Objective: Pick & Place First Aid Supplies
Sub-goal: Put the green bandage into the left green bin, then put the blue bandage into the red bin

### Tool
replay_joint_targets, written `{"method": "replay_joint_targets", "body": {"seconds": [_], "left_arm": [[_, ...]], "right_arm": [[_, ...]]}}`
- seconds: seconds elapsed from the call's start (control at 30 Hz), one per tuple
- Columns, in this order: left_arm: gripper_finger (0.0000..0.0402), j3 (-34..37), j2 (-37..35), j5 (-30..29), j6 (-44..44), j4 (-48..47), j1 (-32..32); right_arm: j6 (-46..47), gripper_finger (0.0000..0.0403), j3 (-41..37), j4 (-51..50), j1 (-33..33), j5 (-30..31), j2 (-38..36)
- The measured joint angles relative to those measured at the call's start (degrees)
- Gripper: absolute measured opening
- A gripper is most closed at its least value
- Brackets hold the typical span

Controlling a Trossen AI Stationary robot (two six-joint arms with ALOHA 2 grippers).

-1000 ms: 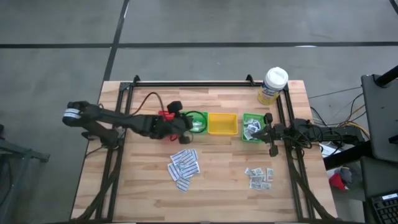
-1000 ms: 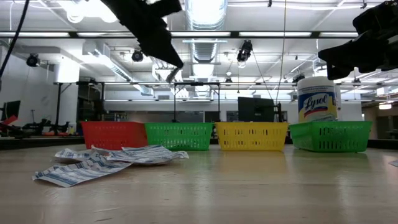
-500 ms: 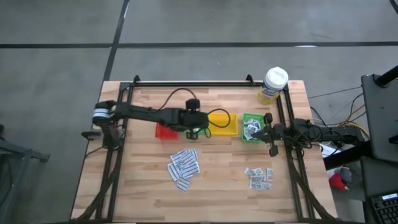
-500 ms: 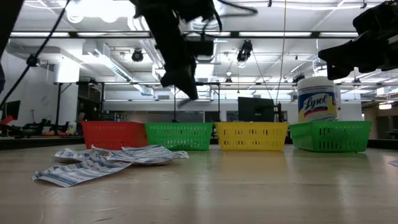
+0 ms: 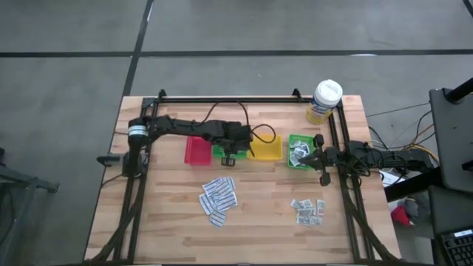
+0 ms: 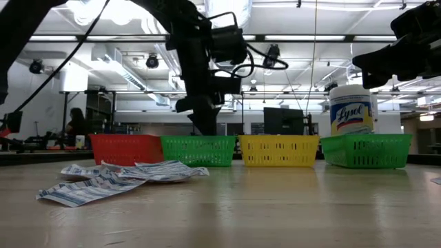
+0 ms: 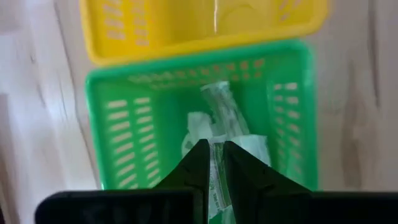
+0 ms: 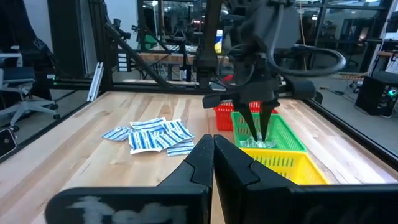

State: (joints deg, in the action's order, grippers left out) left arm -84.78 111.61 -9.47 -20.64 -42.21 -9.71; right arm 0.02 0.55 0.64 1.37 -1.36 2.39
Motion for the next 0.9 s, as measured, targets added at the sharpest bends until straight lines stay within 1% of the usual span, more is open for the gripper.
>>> {"method": "replay_joint_targets", "body": {"seconds": [0.5,0.6,0.77,0.83,0.9], "left_arm": [[0.0044,0.51,-0.17,0.24,1.52,0.12,-0.99],[0.0064,0.53,-0.20,0.24,1.68,0.14,-0.99],[0.0118,0.31,-0.27,0.17,2.60,-0.54,-0.99],[0.0137,-0.96,-0.28,-0.89,2.77,-3.34,-0.95],[0.0152,-3.32,-0.34,-2.10,3.02,-8.46,-0.74]], "right_arm": [[-0.01,0.0008,0.00,0.00,-0.02,-0.01,0.09],[-0.01,0.0008,0.01,0.00,0.00,0.00,0.07],[-0.01,0.0008,-0.01,0.01,0.00,-0.01,0.07],[-0.01,0.0008,0.00,0.01,0.00,-0.01,0.07],[-0.01,0.0008,-0.01,0.02,0.00,0.01,0.07]]}}
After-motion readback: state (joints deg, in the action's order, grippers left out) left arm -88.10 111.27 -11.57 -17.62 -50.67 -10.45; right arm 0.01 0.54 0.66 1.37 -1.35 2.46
